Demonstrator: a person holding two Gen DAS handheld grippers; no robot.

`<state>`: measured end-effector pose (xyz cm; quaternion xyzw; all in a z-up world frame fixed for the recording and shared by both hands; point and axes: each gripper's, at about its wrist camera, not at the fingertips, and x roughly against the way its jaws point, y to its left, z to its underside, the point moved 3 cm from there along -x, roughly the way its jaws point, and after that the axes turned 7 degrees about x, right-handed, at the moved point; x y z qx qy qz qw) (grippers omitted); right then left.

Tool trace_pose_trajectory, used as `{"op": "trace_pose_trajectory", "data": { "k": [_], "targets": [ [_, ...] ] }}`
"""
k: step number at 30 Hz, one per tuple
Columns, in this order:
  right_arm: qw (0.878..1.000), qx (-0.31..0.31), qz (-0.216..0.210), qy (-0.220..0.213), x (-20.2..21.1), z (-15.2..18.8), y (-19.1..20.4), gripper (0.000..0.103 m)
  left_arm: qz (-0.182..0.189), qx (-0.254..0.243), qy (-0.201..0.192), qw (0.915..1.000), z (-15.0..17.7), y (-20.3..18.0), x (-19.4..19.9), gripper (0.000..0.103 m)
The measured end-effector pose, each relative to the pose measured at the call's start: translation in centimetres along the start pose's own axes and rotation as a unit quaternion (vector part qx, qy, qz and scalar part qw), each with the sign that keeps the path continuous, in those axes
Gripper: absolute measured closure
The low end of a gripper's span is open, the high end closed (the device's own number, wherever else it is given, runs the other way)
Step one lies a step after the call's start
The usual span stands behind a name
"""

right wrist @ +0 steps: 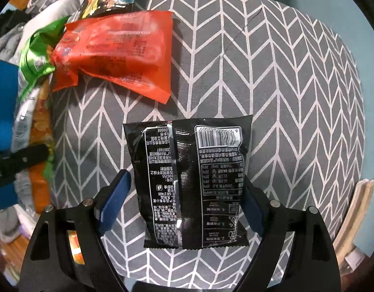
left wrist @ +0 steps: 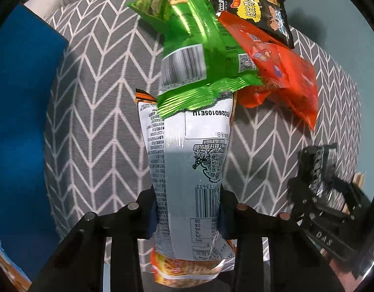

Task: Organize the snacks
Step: 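Grasp the white chip bag with the left tool while the right tool holds the black packet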

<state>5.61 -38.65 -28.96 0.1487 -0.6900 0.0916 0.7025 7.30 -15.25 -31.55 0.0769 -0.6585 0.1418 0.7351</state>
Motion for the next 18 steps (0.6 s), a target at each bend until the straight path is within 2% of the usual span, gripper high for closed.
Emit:
{"op": "trace_pose_trajectory", "data": {
  "k": [3,4,11,18],
  "targets": [
    [1.000,0.010,0.027,-0.003,0.0,0.2,1.2,0.031,-0.004,-0.017,-0.006,0.9998,0.4,1.0,0.7,0.067],
    [1.000,0.012,0.024,-0.006,0.1,0.2,1.5,0.033,-0.005,-0.023,-0.010,0.9997,0.6,1.3,0.9,0.067],
    [1.000,-0.005,-0.010,-0.010,0.4,0.4,2.8,0.035,-0.017,-0.060,-0.035,0.9975,1.2,2.9,2.9,0.067],
    [1.000,-0.005,-0.017,-0.025,2.2,1.1,5.6,0.035,-0.009,-0.083,-0.048,0.9953,1.7,4.1,5.3,0.067]
  ]
}}
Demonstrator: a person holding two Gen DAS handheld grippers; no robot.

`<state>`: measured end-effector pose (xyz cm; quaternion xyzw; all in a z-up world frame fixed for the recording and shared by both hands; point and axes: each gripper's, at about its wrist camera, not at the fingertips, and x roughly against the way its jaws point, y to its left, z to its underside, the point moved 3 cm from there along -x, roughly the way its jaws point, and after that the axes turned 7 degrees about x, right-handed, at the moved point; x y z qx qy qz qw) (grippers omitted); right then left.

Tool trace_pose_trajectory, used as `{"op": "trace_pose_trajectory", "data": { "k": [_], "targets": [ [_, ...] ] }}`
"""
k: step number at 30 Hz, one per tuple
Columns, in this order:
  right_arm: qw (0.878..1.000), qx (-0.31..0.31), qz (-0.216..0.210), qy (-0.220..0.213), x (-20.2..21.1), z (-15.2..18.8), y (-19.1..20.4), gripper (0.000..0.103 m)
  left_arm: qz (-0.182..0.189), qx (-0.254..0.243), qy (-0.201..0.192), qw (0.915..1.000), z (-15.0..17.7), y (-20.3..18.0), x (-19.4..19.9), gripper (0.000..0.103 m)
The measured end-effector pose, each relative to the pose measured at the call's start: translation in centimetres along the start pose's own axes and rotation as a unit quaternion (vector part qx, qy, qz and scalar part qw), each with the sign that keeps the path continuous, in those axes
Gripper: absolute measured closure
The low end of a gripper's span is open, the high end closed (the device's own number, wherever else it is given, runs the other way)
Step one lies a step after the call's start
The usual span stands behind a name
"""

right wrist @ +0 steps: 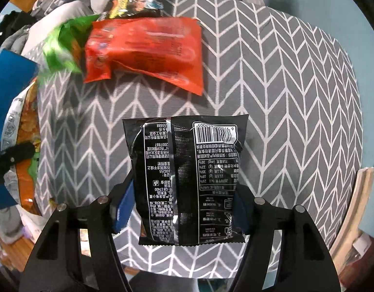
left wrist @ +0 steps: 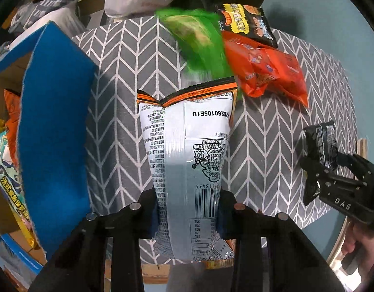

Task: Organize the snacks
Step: 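Grasp the white chip bag with the left tool while the right tool holds the black packet, then carry the white chip bag and black packet over the box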

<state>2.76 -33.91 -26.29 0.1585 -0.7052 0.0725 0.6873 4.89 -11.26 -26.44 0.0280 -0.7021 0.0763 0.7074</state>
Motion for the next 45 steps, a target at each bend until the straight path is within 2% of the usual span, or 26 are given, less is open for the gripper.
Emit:
{"op": "trace_pose_trajectory", "data": {
  "k": [9,14,18,29,45],
  "targets": [
    [1.000,0.012,-0.013,-0.016,3.2,-0.7,4.3,0.035,0.011,-0.007,-0.018,0.9998,3.1,2.5,3.5,0.067],
    [0.999,0.030,-0.026,-0.026,4.9,-0.9,7.2,0.035,0.021,0.003,-0.034,0.9992,3.6,4.1,5.7,0.067],
    [0.998,0.046,-0.037,-0.035,5.2,-1.4,7.8,0.035,0.025,0.011,-0.055,0.9981,3.9,5.0,7.6,0.067],
    [0.991,0.098,-0.065,-0.056,6.9,-3.1,13.7,0.035,0.040,0.071,-0.091,0.9925,4.7,10.1,11.9,0.067],
    [0.975,0.179,-0.094,-0.091,9.8,-8.0,22.8,0.035,0.018,0.155,-0.115,0.9811,6.0,19.0,12.8,0.067]
  ]
}}
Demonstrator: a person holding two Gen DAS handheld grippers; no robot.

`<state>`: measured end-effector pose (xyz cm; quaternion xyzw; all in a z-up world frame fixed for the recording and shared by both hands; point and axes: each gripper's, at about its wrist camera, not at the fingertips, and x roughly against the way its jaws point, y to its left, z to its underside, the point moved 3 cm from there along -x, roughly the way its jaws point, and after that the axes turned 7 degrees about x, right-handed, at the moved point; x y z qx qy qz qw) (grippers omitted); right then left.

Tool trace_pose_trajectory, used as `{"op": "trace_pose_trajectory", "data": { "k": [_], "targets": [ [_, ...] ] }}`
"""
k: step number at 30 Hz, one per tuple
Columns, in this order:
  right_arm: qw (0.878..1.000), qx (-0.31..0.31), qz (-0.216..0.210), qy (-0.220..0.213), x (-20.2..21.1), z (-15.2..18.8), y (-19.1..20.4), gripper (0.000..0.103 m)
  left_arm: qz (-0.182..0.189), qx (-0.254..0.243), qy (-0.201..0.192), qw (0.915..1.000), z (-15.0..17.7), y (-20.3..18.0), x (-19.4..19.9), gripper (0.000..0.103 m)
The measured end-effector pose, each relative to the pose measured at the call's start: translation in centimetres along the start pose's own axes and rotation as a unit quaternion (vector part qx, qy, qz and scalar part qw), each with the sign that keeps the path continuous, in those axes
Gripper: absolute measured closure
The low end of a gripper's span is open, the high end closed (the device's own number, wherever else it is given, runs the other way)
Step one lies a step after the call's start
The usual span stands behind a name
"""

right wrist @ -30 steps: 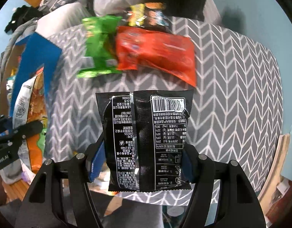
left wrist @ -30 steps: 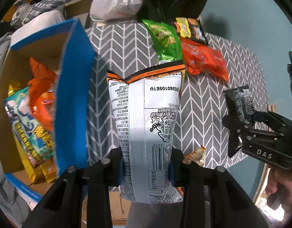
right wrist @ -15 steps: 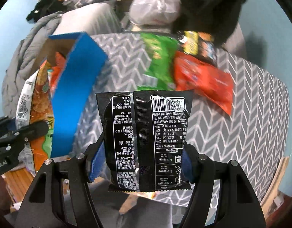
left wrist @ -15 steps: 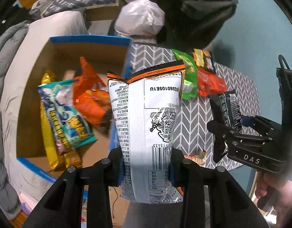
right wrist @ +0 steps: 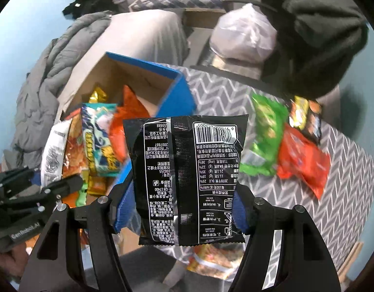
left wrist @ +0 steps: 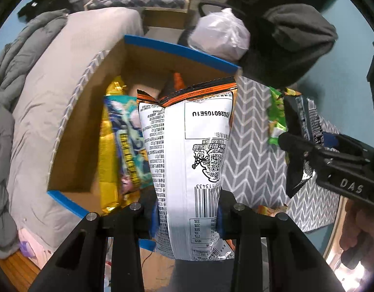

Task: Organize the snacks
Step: 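Carry the white chip bag and black packet over the box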

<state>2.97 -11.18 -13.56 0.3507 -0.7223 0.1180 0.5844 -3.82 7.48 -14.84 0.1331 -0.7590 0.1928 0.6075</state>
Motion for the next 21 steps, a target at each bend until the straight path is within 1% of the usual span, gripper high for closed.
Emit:
{"op": "trace_pose_trajectory", "data": {
  "k": [6,13,21],
  "targets": [
    [1.000,0.027,-0.008,-0.001,-1.1,-2.6,2.9,0.035,-0.013,0.031,-0.005,0.9994,-0.5,3.5,-0.4,0.067],
    [0.998,0.051,-0.024,0.007,-3.3,-5.3,6.4,0.035,-0.029,0.065,-0.003,0.9975,-0.8,6.8,-1.9,0.067],
    [0.997,0.065,-0.041,0.030,-6.0,-6.7,9.2,0.035,-0.039,0.088,-0.003,0.9953,-1.3,8.6,-3.3,0.067]
  ]
}}
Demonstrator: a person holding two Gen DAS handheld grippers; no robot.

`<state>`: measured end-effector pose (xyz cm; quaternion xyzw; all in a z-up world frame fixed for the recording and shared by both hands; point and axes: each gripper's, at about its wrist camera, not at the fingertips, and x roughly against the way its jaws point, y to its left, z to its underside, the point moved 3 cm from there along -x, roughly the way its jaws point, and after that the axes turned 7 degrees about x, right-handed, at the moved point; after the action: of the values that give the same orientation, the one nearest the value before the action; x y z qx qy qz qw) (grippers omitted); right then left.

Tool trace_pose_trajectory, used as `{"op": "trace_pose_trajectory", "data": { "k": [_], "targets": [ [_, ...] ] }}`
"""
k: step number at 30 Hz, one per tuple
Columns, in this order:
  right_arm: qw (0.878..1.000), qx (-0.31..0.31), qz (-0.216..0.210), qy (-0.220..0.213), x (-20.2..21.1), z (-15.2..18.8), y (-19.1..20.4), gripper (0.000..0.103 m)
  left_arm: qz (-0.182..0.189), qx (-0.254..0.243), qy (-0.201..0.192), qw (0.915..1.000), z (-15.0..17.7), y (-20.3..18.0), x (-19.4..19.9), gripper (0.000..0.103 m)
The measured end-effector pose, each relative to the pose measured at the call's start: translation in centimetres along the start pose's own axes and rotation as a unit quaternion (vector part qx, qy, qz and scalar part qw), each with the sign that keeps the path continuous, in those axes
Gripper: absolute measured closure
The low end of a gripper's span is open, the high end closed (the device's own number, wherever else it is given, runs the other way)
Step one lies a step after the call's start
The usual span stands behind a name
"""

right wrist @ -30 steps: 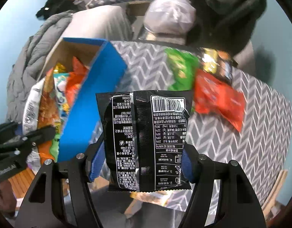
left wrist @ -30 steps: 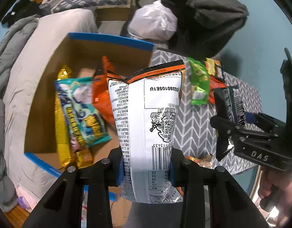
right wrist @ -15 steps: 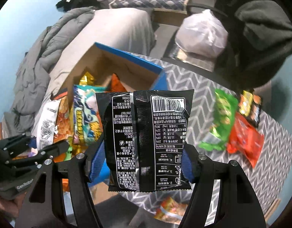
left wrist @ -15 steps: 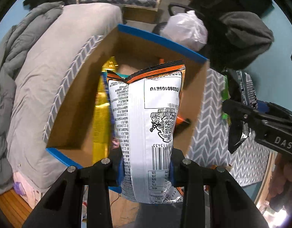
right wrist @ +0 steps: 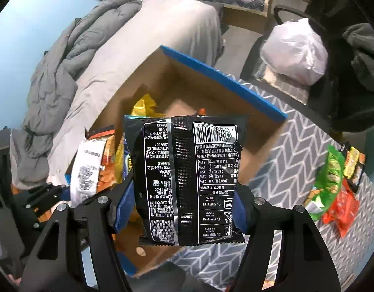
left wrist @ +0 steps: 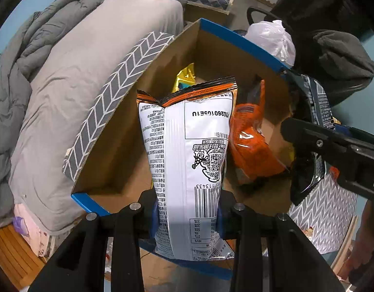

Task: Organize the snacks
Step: 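Carry the white chip bag and black packet over the box, then lower both bags into the box and open both tools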

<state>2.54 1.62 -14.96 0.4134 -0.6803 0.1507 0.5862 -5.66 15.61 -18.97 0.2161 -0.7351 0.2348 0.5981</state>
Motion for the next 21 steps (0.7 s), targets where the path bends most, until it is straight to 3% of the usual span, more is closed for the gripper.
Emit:
{"op": "trace_pose_trajectory", "data": {
  "k": [9,10,12,21],
  "targets": [
    [1.000,0.015,-0.008,0.021,-1.8,-0.8,1.7,0.034,-0.002,0.024,0.000,0.9997,-0.1,0.9,-0.4,0.065],
    [1.000,0.015,-0.007,0.023,-1.9,-0.9,1.8,0.034,-0.005,0.024,0.001,0.9997,-0.2,1.0,-0.5,0.064],
    [1.000,0.016,-0.004,0.025,-2.0,-0.9,2.0,0.033,-0.013,0.023,0.003,0.9996,-0.2,1.0,-0.6,0.048],
    [1.000,0.009,0.002,0.014,-1.0,-1.0,1.4,0.025,-0.017,0.039,0.002,0.9991,0.0,1.9,0.1,0.039]
  ]
}}
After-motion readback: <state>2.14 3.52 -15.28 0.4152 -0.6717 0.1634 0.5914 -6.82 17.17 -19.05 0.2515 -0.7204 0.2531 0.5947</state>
